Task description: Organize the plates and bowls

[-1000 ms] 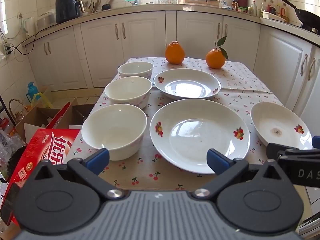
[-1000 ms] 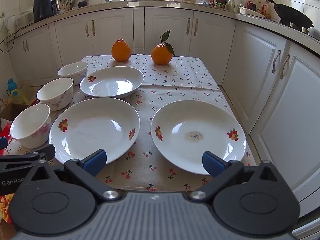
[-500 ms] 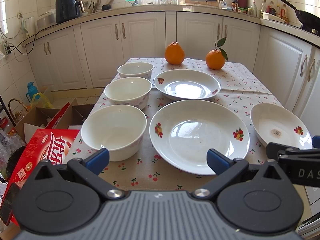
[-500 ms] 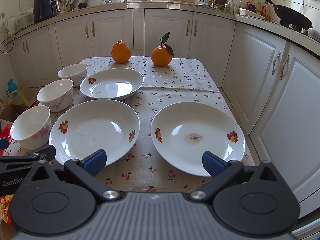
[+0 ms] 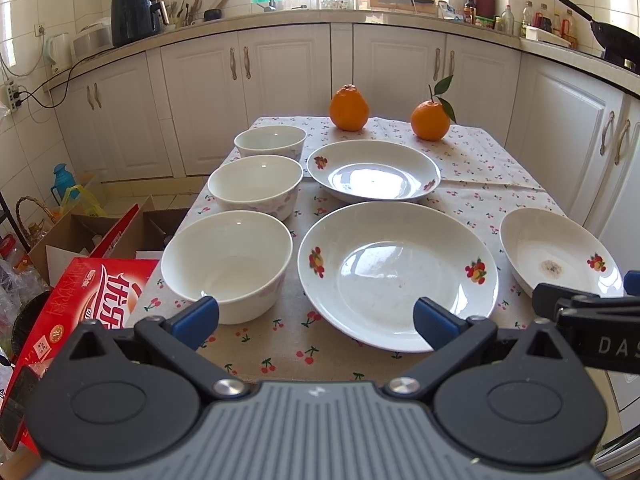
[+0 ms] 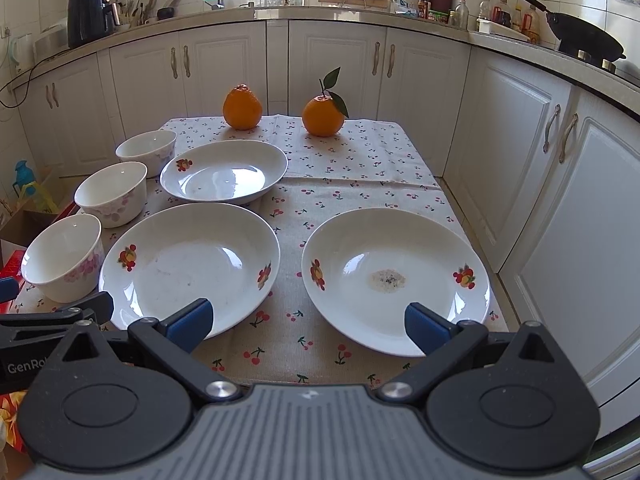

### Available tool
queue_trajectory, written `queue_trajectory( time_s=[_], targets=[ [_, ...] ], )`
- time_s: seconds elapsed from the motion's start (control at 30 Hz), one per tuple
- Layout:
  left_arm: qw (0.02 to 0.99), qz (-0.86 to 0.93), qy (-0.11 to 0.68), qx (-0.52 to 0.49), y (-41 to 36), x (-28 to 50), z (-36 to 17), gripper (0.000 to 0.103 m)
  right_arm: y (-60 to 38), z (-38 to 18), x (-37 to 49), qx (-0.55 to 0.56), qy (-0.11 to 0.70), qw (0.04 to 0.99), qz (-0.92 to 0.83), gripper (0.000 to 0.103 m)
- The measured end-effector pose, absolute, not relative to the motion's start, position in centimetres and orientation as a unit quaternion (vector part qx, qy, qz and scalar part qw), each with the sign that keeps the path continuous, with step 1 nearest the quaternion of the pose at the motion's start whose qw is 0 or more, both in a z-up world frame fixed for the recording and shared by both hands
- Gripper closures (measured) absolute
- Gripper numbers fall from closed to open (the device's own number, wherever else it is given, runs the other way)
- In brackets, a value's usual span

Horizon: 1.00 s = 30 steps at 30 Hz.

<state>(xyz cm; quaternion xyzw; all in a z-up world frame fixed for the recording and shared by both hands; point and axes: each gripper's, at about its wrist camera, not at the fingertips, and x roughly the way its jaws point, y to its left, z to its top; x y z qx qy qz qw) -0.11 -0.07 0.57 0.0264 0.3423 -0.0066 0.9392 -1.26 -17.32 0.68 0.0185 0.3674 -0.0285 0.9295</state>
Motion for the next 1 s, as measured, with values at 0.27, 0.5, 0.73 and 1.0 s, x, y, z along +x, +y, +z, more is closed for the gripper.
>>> queue_trajectory(
  time_s=[0.27, 0.5, 0.73, 1.0],
  targets=[
    [0.940, -0.007, 0.341, 0.027, -0.07, -0.09, 0.50, 0.001, -17.30, 0.80, -1.22, 0.018, 0.365, 0.930, -0.028, 0.000],
    [0.940, -0.006, 0.341, 0.027, -0.07, -0.08, 0.56, 0.001, -17.33, 0.84, -1.24, 0.018, 0.364, 0.931, -0.027, 0.000],
    [0.940, -0.007, 0.341, 0.026, -0.04, -0.10, 0.52, 0.001, -17.28, 0.87, -1.26, 0.017, 0.364, 0.931, -0.027, 0.000],
    [0.940, -0.007, 0.341, 0.025, -0.04, -0.08, 0.50, 0.001, -17.28, 0.88, -1.30, 0.017, 0.363, 0.931, -0.028, 0.000]
  ],
)
